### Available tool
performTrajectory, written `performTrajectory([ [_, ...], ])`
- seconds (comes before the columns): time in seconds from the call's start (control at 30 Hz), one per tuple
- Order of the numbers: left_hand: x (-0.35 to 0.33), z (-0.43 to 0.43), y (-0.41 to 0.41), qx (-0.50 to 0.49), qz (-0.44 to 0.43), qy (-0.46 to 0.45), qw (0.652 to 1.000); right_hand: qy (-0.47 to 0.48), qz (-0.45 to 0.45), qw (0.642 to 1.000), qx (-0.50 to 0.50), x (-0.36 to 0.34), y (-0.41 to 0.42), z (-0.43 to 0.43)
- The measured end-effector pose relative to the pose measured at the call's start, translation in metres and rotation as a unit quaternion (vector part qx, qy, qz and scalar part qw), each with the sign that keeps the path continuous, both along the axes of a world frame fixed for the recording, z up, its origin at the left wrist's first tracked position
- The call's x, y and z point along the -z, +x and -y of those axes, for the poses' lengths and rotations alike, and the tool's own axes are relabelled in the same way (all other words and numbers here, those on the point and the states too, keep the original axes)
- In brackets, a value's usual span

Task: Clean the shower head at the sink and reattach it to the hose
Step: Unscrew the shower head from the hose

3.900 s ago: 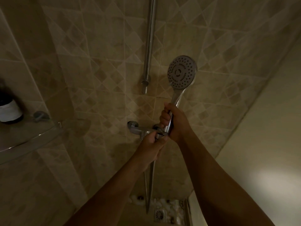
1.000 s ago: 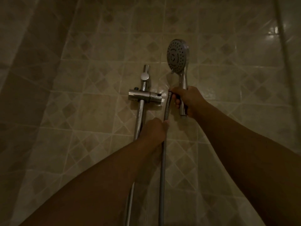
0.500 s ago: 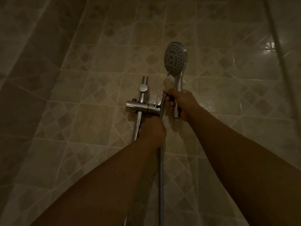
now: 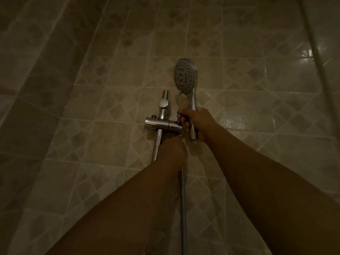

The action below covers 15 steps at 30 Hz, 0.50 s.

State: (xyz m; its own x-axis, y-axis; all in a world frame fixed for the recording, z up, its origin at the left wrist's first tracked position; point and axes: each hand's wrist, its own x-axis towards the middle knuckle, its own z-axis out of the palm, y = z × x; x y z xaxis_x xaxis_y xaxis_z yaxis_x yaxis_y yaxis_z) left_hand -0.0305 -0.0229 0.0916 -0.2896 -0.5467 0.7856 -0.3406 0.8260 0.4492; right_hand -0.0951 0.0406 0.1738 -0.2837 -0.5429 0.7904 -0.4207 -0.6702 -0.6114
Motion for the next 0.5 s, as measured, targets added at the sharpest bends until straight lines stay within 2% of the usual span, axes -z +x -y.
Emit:
performTrajectory([
  [0.13, 0.005, 0.002, -0.001, -0.036, 0.044, -0.004, 0.998, 0.016, 0.039, 0.999, -0.036, 0.008, -0.009, 0.004],
  [0.5, 0.015, 0.003, 0.004, -0.074, 0.123, -0.047, 0.989, 0.037, 0.052, 0.996, -0.062, 0.016, -0.015, 0.014],
])
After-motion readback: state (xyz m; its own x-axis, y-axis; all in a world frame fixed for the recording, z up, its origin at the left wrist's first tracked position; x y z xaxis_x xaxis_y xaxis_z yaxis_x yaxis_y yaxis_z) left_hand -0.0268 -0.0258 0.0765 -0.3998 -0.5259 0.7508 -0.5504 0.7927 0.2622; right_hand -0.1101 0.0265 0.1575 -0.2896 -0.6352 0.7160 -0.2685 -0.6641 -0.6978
